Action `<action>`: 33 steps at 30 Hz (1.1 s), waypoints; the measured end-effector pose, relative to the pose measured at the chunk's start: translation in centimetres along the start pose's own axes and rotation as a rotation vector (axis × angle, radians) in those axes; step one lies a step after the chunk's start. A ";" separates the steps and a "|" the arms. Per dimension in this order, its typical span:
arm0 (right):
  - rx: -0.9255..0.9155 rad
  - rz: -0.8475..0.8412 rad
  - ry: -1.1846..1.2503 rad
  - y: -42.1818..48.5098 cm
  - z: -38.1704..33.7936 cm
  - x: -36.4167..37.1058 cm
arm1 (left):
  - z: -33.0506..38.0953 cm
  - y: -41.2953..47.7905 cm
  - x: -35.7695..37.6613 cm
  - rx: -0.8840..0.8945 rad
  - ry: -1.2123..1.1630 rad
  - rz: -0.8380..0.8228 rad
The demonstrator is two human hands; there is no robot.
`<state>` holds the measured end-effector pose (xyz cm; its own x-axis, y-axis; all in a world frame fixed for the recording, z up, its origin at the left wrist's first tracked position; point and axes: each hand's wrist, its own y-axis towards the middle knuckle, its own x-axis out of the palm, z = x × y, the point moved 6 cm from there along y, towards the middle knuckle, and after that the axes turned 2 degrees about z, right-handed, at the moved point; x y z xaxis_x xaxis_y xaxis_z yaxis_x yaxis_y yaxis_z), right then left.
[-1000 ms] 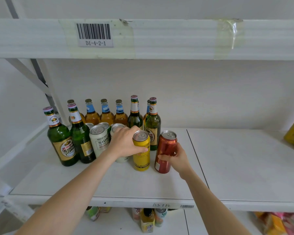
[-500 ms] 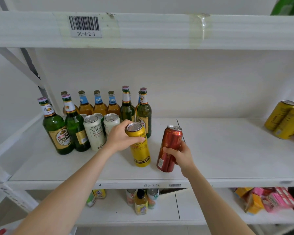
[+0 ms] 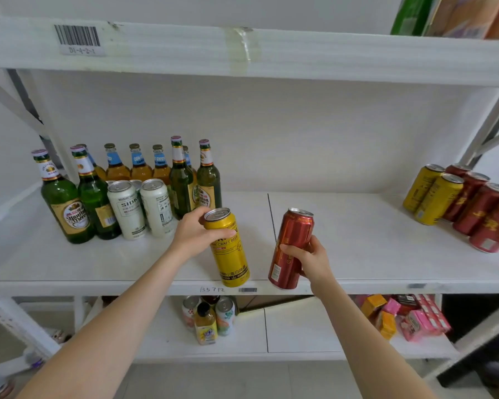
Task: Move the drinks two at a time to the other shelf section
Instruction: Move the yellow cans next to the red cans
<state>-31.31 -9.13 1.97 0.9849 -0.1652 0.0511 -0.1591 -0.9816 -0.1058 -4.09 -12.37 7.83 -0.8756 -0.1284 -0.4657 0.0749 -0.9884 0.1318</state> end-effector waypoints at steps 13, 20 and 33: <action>-0.024 0.028 -0.062 -2.2 -0.9 -12.6 | 6.8 -4.8 10.5 0.004 -0.017 -0.030; -0.035 0.088 -0.051 -0.4 -1.4 -18.9 | 10.5 -2.7 17.4 0.039 0.010 -0.100; -0.053 0.198 -0.013 5.2 -3.2 -32.7 | 19.2 2.2 31.8 0.106 0.028 -0.219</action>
<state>-64.57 -9.16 2.91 0.9347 -0.3547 0.0219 -0.3529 -0.9337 -0.0598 -40.90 -17.12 10.17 -0.8520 0.0840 -0.5167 -0.1666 -0.9792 0.1154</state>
